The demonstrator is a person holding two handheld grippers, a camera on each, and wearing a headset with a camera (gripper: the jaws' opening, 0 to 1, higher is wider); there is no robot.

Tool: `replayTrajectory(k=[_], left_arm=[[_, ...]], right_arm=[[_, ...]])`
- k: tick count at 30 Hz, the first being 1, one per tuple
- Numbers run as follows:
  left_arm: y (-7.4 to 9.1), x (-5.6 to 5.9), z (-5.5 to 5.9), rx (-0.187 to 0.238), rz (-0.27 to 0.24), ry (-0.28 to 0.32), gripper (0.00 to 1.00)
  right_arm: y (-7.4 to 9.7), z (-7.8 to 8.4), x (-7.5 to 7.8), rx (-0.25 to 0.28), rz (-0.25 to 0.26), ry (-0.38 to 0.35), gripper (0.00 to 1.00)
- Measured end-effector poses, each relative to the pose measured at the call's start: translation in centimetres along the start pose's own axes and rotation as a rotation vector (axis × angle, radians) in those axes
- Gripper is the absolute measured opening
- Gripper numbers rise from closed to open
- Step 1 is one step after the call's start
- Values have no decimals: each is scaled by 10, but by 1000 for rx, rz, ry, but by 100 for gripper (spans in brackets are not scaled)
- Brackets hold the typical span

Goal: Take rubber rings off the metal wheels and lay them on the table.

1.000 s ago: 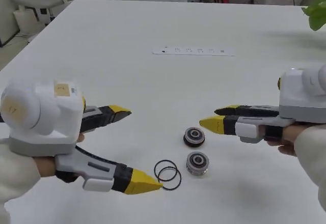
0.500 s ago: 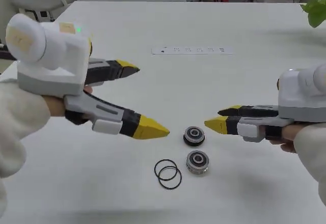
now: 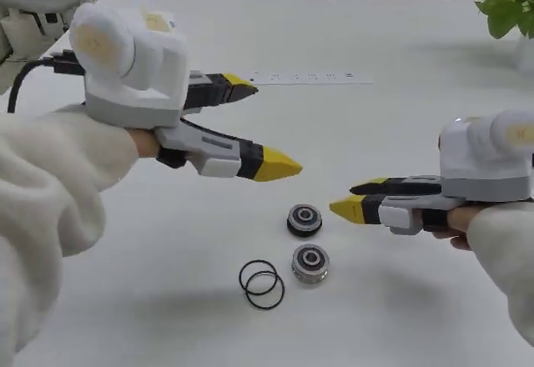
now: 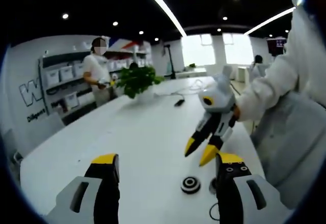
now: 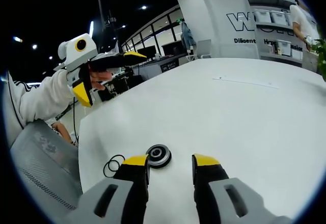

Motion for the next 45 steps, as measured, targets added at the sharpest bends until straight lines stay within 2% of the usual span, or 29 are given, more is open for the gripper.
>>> replayTrajectory(k=[8, 9, 14, 21, 26, 28, 31, 34, 40, 45], left_arm=[[-26, 16, 23, -25, 40, 10, 68], [-30, 19, 28, -37, 57, 18, 68], [-39, 27, 43, -68, 73, 30, 63], [-42, 24, 57, -100, 37, 65, 52], [-46, 29, 68, -128, 32, 78, 43], [-48, 31, 71, -133, 35, 84, 40], [-49, 31, 76, -145, 23, 95, 40], [-50, 32, 80, -156, 26, 95, 38], [-51, 34, 80, -156, 16, 99, 25], [-53, 38, 86, -187, 23, 95, 24]], right_arm=[[-8, 7, -5, -41, -14, 44, 27], [-9, 7, -6, -46, -15, 47, 26], [-12, 12, -9, -67, -29, 53, 25], [-15, 15, -10, -81, -39, 63, 24], [-18, 20, -10, -102, -33, 61, 22], [-19, 21, -10, -103, -36, 58, 22], [-20, 22, -9, -101, -38, 50, 21], [-22, 24, -9, -116, -31, 73, 19], [-27, 26, -12, -129, -34, 91, 19], [-28, 25, -13, -128, -32, 100, 19]])
Point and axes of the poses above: the centre of the closed fingertips' face, and the gripper's own axes: y roughly backward along the fingers, x roughly to its right, z roughly out of its underside, the point moved 7 cm from there along y, roughly backward along the fingers, and after that the axes turned 3 degrees about -z, right-handed, at the moved point
